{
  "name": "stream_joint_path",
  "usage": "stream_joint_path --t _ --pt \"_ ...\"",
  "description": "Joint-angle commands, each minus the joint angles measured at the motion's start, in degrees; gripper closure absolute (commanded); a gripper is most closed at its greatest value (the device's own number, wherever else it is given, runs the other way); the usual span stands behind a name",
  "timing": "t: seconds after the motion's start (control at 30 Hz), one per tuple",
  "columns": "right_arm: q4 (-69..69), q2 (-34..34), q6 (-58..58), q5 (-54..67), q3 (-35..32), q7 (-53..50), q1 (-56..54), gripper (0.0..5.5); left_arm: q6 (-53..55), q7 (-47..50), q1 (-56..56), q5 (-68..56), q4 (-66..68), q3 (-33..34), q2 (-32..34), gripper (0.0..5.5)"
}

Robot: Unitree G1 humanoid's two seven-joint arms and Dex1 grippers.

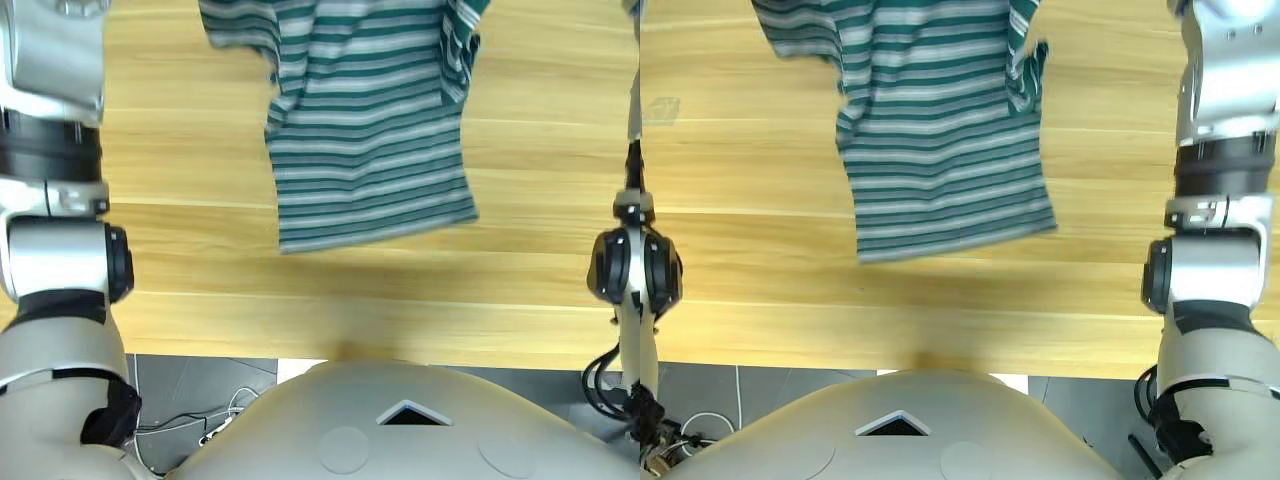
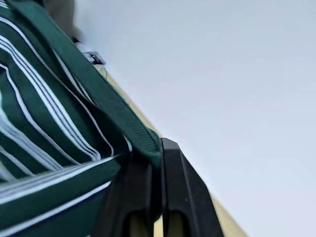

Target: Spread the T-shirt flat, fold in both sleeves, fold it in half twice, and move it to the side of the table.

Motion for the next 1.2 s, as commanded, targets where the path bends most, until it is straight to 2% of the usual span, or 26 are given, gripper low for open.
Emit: stream_joint_path --t 0.03,0.17,0.2,0.27,0.37,0.47,0.53,0.7,0.83,1.03,1.07,1.2 --pt "29.0 2.2 -9.9 -10.6 1.5 -19.9 -25.5 5.47 0.7 24.5 -30.1 12.2 32.1 -5.2 -5.6 5.5" --pt "31.8 2.1 -16.6 -12.0 2.0 -20.0 -25.8 5.47 -5.5 25.9 -31.3 12.6 34.4 -6.4 -4.6 5.5" --pt "32.2 2.3 -18.5 -12.2 2.3 -18.5 -24.2 5.47 -8.9 23.7 -29.1 12.4 34.2 -7.3 -4.4 5.5" --pt "28.7 2.4 -23.2 -12.5 4.6 -12.8 -16.3 5.47 -15.6 17.5 -20.9 11.1 29.3 -9.5 -3.2 5.5" --pt "14.1 1.0 -27.4 -10.8 8.5 -3.2 1.5 5.47 -20.3 4.1 -1.3 3.0 7.8 -11.3 1.3 5.5" --pt "0.5 -0.6 -26.1 -6.3 9.4 4.3 17.0 5.47 -18.6 -5.2 19.1 -5.4 -16.9 -12.2 6.6 5.5" --pt "-3.6 -2.0 -24.5 -2.4 8.6 9.5 23.2 5.47 -16.5 -7.4 26.7 -6.6 -25.3 -10.9 8.3 5.5" --pt "-12.7 -4.4 -18.0 4.1 6.4 16.7 31.5 5.47 -11.8 -9.1 35.3 -6.3 -32.5 -6.9 10.2 5.5" --pt "-22.6 -7.9 -12.6 7.4 7.5 23.8 39.1 5.47 -9.7 -13.3 42.4 -6.4 -40.7 -5.6 13.7 5.5" --pt "-37.7 -13.9 -9.2 5.1 12.3 30.8 51.1 5.47 -9.2 -20.8 54.5 -6.0 -48.0 -9.2 17.9 5.5" --pt "-39.5 -14.9 -8.9 4.6 12.9 31.7 52.0 5.5 -9.5 -21.4 55.5 -5.4 -48.3 -9.5 18.2 5.21" --pt "-46.1 -16.3 -6.1 5.8 13.7 34.0 54.1 5.5 -8.8 -24.3 58.7 -4.8 -49.4 -9.6 19.9 4.7"
